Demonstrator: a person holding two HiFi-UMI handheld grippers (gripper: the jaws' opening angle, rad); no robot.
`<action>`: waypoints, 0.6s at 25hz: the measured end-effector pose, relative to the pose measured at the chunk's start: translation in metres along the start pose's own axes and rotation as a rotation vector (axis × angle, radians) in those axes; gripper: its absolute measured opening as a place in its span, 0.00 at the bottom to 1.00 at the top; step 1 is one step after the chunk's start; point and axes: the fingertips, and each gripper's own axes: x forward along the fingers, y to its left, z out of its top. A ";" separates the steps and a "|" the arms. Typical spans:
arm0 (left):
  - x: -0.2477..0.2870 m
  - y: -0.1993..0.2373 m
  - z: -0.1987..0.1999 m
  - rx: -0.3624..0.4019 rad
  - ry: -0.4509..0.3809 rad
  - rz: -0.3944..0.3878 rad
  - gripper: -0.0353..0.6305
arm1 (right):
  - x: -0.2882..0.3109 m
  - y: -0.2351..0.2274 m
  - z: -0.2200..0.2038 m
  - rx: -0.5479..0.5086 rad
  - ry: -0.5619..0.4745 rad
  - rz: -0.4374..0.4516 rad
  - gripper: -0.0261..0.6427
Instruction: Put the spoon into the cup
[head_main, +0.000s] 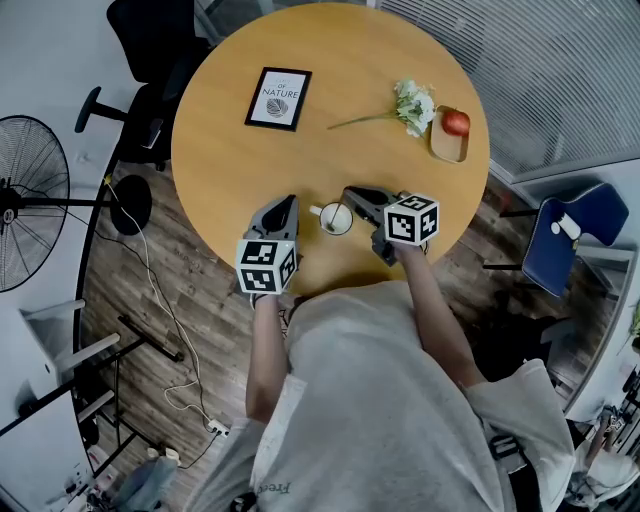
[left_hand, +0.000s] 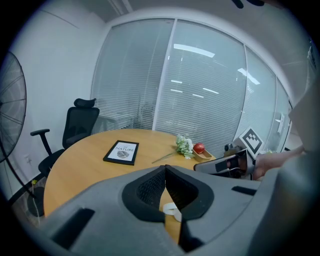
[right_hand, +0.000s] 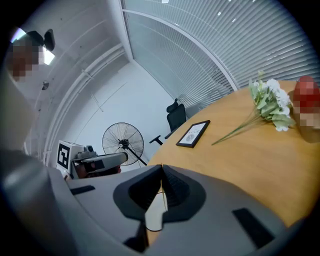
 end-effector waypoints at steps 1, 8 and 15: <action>0.000 0.000 0.000 0.000 0.001 0.000 0.06 | 0.000 0.000 0.000 -0.001 -0.002 -0.003 0.04; 0.003 -0.003 0.000 0.004 0.004 -0.008 0.07 | -0.001 -0.005 0.000 -0.005 -0.009 -0.013 0.04; 0.005 -0.004 0.001 0.006 0.004 -0.013 0.07 | -0.002 -0.009 0.000 -0.011 -0.010 -0.034 0.04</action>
